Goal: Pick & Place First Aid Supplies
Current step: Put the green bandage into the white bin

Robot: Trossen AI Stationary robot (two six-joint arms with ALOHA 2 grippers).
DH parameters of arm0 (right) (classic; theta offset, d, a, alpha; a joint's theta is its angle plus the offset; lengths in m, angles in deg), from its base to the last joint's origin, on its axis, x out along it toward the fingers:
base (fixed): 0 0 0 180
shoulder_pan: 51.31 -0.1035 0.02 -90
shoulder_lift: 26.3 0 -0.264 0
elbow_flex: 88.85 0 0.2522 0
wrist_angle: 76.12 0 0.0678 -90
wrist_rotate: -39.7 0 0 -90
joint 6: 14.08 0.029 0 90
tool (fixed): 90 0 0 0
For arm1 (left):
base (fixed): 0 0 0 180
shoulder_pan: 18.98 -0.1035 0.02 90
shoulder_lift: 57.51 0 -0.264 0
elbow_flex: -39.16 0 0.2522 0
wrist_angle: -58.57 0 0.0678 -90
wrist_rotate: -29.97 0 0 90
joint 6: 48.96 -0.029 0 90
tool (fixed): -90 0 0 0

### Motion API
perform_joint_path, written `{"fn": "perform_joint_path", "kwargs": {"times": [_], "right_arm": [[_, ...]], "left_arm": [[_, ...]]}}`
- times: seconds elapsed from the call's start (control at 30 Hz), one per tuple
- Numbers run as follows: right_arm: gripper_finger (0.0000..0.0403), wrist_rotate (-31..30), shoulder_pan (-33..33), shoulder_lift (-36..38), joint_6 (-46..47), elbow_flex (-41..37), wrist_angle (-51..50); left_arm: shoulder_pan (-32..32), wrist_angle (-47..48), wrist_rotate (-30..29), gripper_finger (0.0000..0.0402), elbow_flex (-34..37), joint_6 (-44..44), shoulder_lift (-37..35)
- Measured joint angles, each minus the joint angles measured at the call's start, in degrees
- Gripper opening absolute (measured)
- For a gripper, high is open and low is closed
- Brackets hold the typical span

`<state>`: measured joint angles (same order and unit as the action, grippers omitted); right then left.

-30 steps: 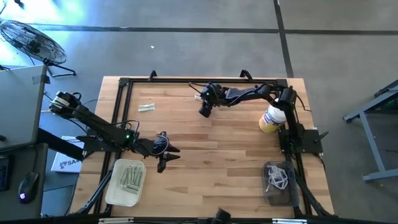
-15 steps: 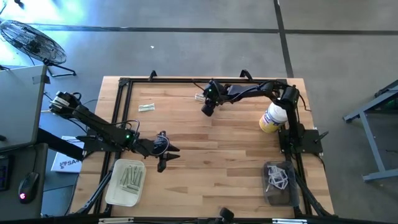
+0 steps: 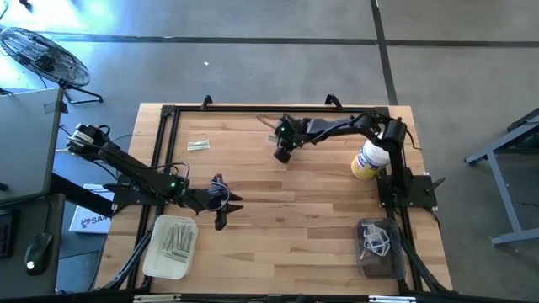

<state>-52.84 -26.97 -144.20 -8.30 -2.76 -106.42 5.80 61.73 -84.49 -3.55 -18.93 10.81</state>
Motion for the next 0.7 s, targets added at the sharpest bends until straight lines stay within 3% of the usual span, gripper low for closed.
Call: {"fn": "perform_joint_path", "kwargs": {"times": [0.17,0.4,0.57,0.7], "right_arm": [[0.0002,0.39,-5.71,3.76,2.30,-0.47,-5.73],[0.0001,5.40,-15.33,9.19,9.65,-0.21,-9.53],[0.0001,12.29,-21.23,10.40,17.98,-0.16,-9.49],[0.0001,12.67,-25.12,10.29,21.13,-0.20,-9.25]], "left_arm": [[0.00,0.55,-2.27,0.0133,0.00,-0.28,0.02],[0.69,-1.38,-10.79,0.0133,0.02,-8.26,2.43],[3.18,-14.02,-13.86,0.0133,0.04,-20.97,9.24],[3.89,-25.74,-13.93,0.0133,0.02,-31.19,14.99]]}}
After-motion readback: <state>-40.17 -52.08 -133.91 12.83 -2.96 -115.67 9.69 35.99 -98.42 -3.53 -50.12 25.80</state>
